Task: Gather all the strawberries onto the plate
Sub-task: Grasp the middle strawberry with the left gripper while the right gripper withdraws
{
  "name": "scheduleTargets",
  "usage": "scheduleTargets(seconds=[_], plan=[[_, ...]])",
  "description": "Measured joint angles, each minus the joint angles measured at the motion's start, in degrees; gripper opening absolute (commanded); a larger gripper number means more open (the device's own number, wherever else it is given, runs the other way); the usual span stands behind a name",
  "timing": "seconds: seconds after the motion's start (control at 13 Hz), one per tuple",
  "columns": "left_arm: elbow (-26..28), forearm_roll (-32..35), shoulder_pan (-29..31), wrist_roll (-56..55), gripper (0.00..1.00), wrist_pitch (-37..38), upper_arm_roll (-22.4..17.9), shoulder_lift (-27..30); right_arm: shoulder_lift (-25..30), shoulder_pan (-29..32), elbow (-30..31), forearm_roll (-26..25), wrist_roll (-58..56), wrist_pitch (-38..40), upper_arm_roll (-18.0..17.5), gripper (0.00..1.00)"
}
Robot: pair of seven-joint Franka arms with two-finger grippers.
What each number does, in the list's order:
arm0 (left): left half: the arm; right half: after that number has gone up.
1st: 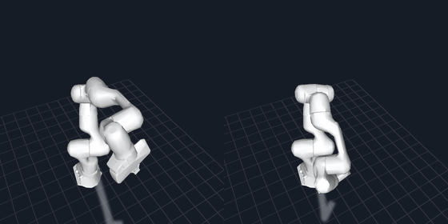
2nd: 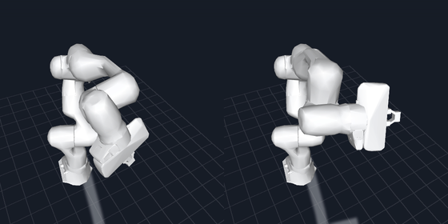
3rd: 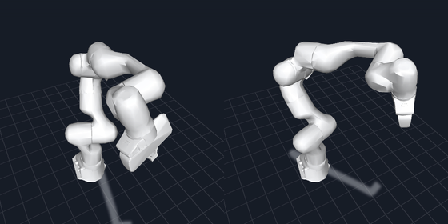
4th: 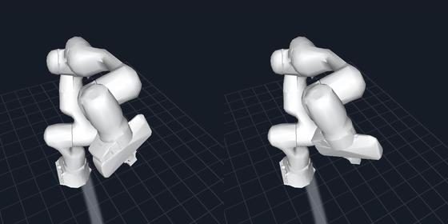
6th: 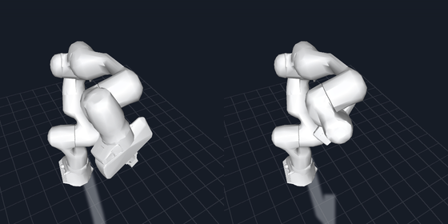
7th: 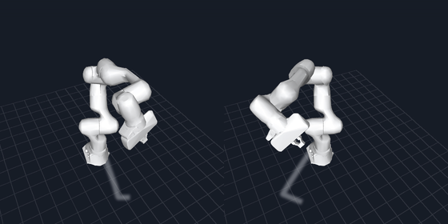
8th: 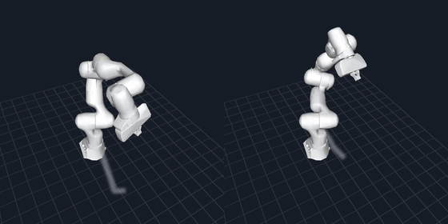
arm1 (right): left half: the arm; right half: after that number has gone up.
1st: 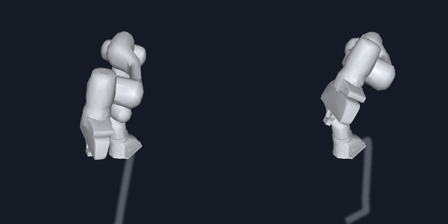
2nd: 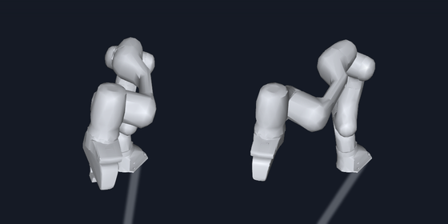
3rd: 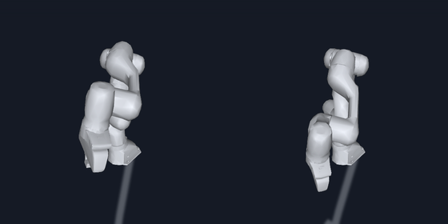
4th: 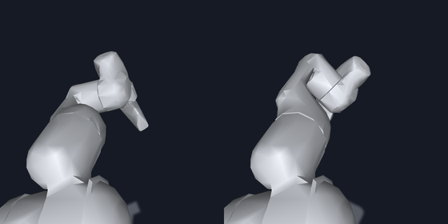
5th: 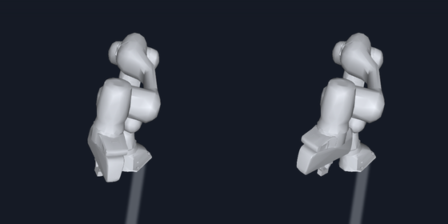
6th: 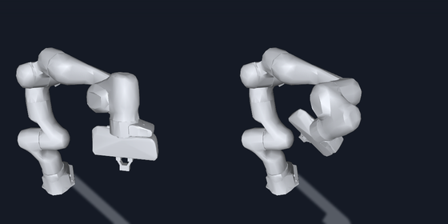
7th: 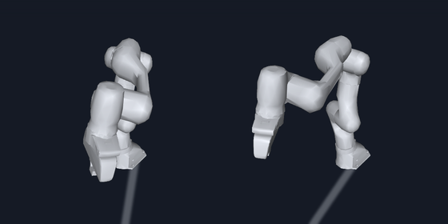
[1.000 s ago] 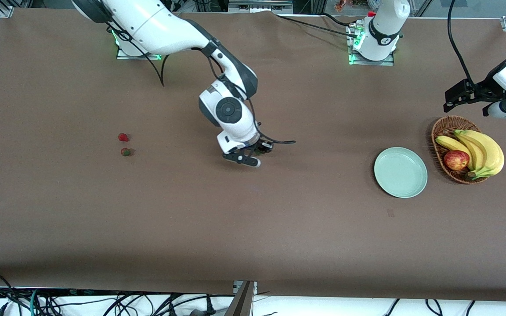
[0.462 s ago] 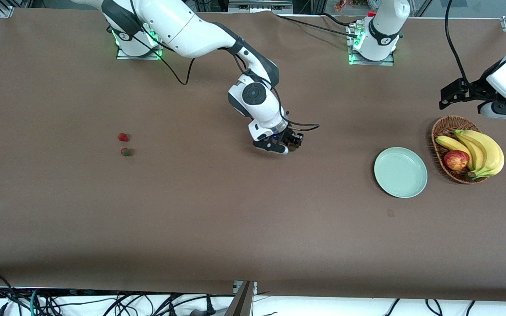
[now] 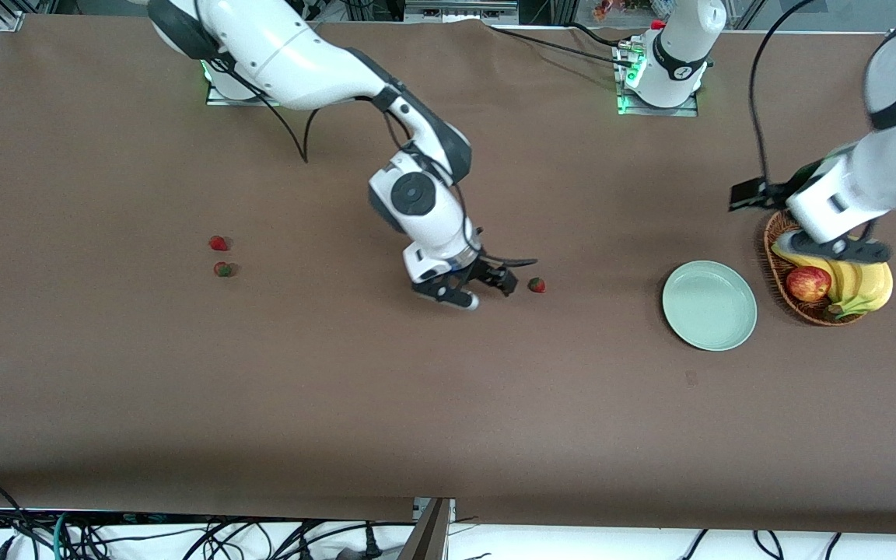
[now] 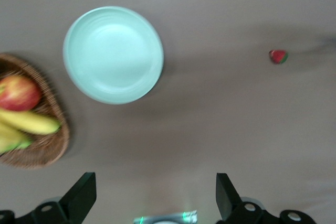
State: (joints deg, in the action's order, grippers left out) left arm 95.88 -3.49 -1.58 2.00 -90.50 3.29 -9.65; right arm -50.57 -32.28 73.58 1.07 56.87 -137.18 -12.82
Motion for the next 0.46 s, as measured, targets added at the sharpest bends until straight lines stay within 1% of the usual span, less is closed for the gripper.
scheduleTargets(seconds=[0.15,0.31,0.46], plan=[[0.16,-1.05,-1.67,-6.11,1.00,-6.67,2.63,-4.74,2.62,5.75,-0.12,0.01,-11.14,12.21,0.24,1.00],[0.26,-1.05,-5.18,-12.79,1.00,-13.85,4.21,-9.43,3.96,12.40,-0.11,-0.04,-23.48,23.16,0.40,1.00],[0.43,-1.05,-9.01,-17.97,1.00,-21.18,4.46,-14.06,4.29,17.91,-0.10,-0.29,-33.69,29.90,1.31,1.00]])
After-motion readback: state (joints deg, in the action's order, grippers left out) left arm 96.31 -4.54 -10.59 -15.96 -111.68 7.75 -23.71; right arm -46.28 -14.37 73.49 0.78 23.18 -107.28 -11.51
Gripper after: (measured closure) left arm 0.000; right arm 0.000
